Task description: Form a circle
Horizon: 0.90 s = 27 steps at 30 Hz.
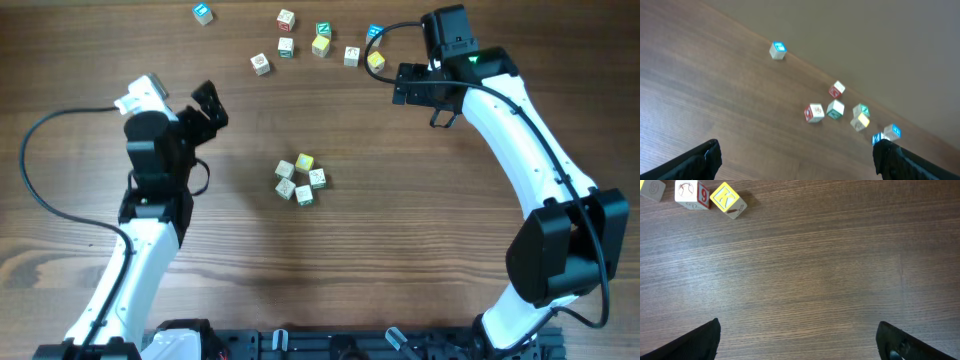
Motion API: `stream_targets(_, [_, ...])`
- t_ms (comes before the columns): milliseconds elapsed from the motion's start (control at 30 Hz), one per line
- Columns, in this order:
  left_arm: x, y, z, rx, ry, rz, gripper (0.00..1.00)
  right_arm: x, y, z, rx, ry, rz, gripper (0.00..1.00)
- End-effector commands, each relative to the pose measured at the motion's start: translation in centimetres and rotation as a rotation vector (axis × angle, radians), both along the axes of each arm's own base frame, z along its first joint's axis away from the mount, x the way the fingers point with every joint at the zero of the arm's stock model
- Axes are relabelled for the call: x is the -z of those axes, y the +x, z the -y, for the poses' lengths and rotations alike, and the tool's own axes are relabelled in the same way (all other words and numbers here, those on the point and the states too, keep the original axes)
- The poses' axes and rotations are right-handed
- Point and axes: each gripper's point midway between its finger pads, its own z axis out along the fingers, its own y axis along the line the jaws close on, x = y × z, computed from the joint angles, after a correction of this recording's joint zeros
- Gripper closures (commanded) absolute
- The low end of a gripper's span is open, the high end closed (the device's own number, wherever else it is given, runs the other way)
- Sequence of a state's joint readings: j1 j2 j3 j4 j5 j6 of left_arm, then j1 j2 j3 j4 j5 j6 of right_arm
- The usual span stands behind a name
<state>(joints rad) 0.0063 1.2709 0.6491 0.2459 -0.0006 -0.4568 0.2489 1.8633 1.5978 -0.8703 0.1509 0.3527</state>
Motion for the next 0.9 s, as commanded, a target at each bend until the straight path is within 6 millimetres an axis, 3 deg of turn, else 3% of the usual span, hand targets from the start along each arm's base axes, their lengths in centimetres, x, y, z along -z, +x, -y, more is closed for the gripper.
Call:
stream_targets(0, [3.1, -2.5, 0.6, 0.029, -0.007, -0.025, 0.00, 0.9, 0.0, 0.1, -0.007, -0.023, -0.017, 0.00])
stream_targets(233, [8.3, -7.5, 0.6, 0.015, -0.038, -0.053, 0.00, 0.9, 0.0, 0.1, -0.007, -0.023, -0.017, 0.00])
stream_targets(433, [10.7, -10.7, 0.5, 0.011, -0.036, -0.078, 0.00, 0.9, 0.1, 0.1, -0.007, -0.023, -0.017, 0.00])
stream_targets(567, [10.2, -12.1, 0.3, -0.002, -0.030, -0.017, 0.00, 0.9, 0.1, 0.1, -0.007, -0.023, -0.016, 0.00])
stream_targets(767, [7.9, -12.8, -0.4, -0.037, -0.017, 0.082, 0.00, 0.9, 0.1, 0.1, -0.007, -0.023, -0.017, 0.00])
stream_targets(867, [7.9, -13.6, -0.5, -0.041, -0.016, 0.073, 0.00, 0.9, 0.1, 0.2, -0.006, -0.023, -0.017, 0.00])
